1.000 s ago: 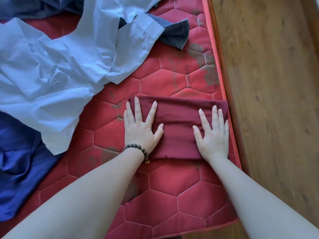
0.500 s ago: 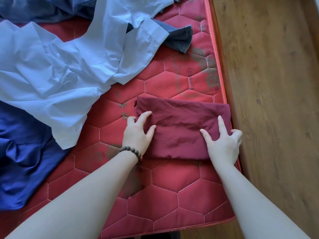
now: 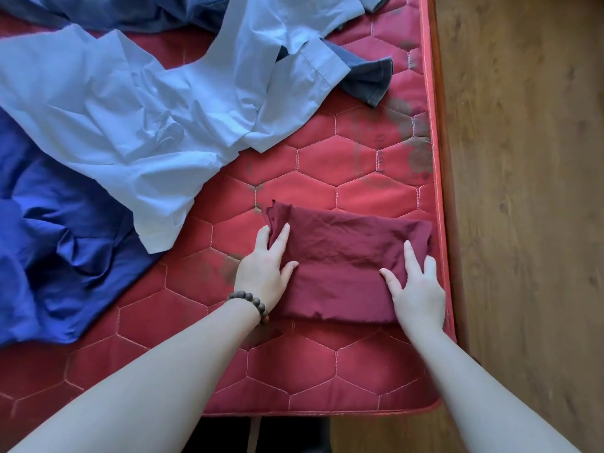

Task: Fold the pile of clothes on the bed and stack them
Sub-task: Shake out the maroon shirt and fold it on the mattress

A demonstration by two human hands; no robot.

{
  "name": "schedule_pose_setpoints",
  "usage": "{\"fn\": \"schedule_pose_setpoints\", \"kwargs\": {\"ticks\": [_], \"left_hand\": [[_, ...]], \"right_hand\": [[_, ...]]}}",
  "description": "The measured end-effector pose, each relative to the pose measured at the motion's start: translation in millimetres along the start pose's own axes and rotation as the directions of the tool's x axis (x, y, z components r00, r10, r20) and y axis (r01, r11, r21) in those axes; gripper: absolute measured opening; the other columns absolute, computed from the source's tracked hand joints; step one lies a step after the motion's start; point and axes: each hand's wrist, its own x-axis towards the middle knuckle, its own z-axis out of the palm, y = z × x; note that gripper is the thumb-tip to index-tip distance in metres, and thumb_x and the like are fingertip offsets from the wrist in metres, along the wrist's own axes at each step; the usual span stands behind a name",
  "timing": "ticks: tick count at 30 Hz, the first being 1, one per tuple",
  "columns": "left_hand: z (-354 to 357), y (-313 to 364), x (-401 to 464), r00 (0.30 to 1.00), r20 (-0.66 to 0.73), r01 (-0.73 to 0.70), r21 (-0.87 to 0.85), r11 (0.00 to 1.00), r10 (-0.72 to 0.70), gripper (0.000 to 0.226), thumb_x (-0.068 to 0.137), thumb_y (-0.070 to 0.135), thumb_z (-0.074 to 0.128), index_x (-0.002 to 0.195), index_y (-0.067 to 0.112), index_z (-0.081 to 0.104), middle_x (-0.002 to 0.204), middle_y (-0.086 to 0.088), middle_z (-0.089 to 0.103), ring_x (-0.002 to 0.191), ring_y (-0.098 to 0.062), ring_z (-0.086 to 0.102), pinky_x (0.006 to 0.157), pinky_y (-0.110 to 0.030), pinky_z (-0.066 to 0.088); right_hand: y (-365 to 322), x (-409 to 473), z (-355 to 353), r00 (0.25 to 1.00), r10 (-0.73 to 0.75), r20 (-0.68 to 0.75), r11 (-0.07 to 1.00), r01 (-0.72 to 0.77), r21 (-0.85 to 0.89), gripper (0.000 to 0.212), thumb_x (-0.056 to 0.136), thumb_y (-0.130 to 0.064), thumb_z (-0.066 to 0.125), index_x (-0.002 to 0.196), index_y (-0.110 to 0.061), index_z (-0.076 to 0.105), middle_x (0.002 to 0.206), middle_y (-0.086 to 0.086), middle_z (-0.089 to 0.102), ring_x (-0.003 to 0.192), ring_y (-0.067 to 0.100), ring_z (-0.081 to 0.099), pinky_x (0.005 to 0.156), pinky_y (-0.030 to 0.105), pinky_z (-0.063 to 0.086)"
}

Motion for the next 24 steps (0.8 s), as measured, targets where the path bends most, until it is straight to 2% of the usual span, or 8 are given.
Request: {"fn": "schedule_pose_setpoints", "kwargs": {"ticks": [3, 11, 18, 20, 23, 24], "left_hand": [[-19.8, -16.5, -20.1, 0.999, -0.017, 0.042, -0.005, 0.999, -0.043, 0.068, 0.093, 0.039, 0.058, 0.151, 0.033, 0.023, 0.156, -0.009, 0.022, 0.096, -0.039, 0.062, 0.081, -0.037, 0.049], [-115.3, -112.8, -82.4, 0.953, -0.163, 0.235, -0.124, 0.964, -0.254, 0.07, 0.09, 0.038, 0.063, 0.15, 0.031, 0.028, 0.155, -0.012, 0.026, 0.107, -0.037, 0.061, 0.085, -0.039, 0.05], [-185.3, -253.0, -120.6, 0.879, -0.243, 0.372, -0.19, 0.908, -0.411, 0.071, 0.09, 0.038, 0.064, 0.151, 0.03, 0.028, 0.155, -0.014, 0.026, 0.112, -0.036, 0.059, 0.089, -0.039, 0.049], [-201.8, -302.4, -131.5, 0.854, -0.259, 0.412, -0.194, 0.891, -0.451, 0.071, 0.09, 0.039, 0.064, 0.15, 0.031, 0.028, 0.154, -0.013, 0.027, 0.108, -0.038, 0.061, 0.087, -0.039, 0.049], [-220.9, -381.3, -150.8, 0.812, -0.289, 0.466, -0.203, 0.861, -0.507, 0.071, 0.088, 0.038, 0.066, 0.15, 0.03, 0.032, 0.152, -0.015, 0.03, 0.104, -0.04, 0.062, 0.082, -0.04, 0.051], [-225.9, -408.6, -157.8, 0.797, -0.291, 0.487, -0.208, 0.848, -0.529, 0.071, 0.088, 0.038, 0.066, 0.149, 0.029, 0.032, 0.152, -0.015, 0.03, 0.104, -0.041, 0.062, 0.082, -0.041, 0.052]], "right_hand": [[-25.4, -14.3, -6.1, 0.997, -0.067, 0.027, 0.997, 0.068, -0.031, 0.067, 0.093, -0.045, 0.055, 0.151, -0.029, 0.026, 0.145, 0.013, 0.036, 0.096, 0.043, 0.061, 0.077, 0.041, 0.049], [-164.2, -68.2, -24.5, 0.951, -0.307, 0.038, 0.952, 0.307, 0.012, 0.068, 0.091, -0.04, 0.062, 0.15, -0.027, 0.031, 0.147, 0.015, 0.038, 0.098, 0.043, 0.062, 0.076, 0.043, 0.051], [-319.6, -125.6, 19.5, 0.875, -0.481, 0.051, 0.877, 0.48, 0.026, 0.066, 0.092, -0.038, 0.061, 0.15, -0.028, 0.03, 0.15, 0.016, 0.035, 0.101, 0.043, 0.062, 0.076, 0.042, 0.051], [-365.2, -145.5, 45.0, 0.859, -0.508, 0.063, 0.861, 0.507, 0.031, 0.066, 0.093, -0.037, 0.06, 0.15, -0.028, 0.029, 0.151, 0.016, 0.033, 0.103, 0.042, 0.061, 0.077, 0.042, 0.05], [-435.0, -177.9, 89.2, 0.822, -0.559, 0.107, 0.828, 0.56, 0.028, 0.066, 0.094, -0.039, 0.056, 0.152, -0.029, 0.025, 0.153, 0.012, 0.03, 0.115, 0.038, 0.056, 0.084, 0.041, 0.049], [-459.0, -188.5, 104.8, 0.806, -0.578, 0.126, 0.814, 0.581, 0.021, 0.067, 0.094, -0.04, 0.055, 0.152, -0.03, 0.023, 0.153, 0.011, 0.029, 0.113, 0.038, 0.057, 0.084, 0.041, 0.049]]}}
